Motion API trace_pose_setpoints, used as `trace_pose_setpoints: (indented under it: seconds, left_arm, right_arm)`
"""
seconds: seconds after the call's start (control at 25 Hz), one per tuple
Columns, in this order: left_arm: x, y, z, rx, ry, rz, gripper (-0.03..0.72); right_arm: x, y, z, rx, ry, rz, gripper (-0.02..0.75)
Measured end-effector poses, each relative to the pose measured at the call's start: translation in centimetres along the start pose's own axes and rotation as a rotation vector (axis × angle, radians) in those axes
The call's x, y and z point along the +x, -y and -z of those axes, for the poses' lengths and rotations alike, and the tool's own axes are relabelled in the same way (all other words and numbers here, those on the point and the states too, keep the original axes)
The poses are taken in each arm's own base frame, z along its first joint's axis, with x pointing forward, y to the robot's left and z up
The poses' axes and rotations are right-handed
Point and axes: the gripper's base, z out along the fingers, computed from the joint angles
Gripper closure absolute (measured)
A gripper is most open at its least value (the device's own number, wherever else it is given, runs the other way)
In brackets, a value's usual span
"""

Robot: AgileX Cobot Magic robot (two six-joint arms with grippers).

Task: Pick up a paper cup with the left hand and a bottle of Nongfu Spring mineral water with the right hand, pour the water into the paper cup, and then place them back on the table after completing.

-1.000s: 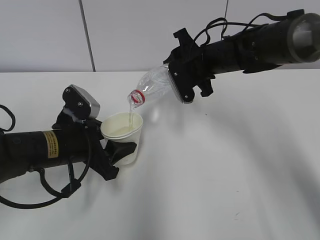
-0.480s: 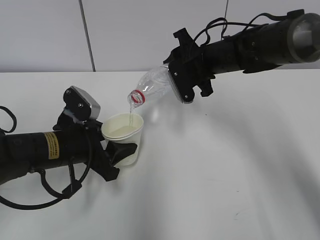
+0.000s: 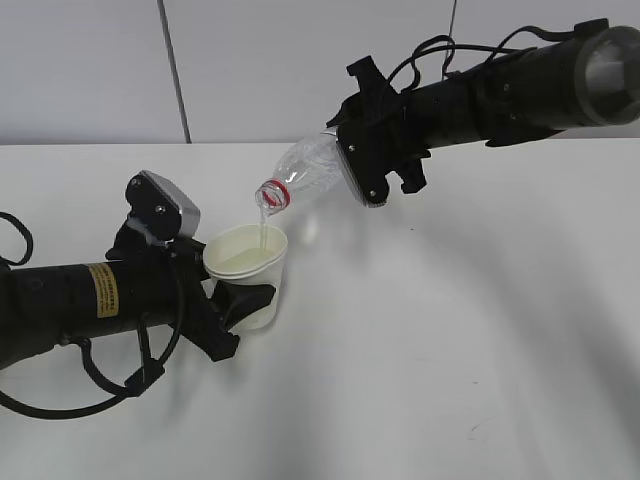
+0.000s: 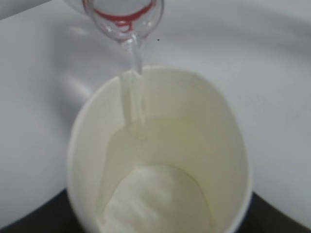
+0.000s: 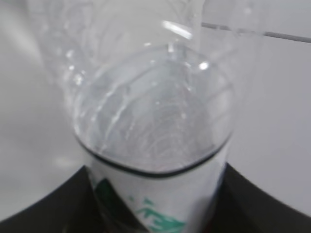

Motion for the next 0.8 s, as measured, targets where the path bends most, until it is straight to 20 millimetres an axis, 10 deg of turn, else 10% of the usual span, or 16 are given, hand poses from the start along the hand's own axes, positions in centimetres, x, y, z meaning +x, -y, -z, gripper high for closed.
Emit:
trace_pose_setpoints:
  seconds: [0.8]
  left_arm:
    - [-0.2,-2.6,1.0,-0.123,0.067,0.094,0.295]
  right_arm:
    - [-0.8,0.2,0.0,-0.021,0.093,-0.876,0.364]
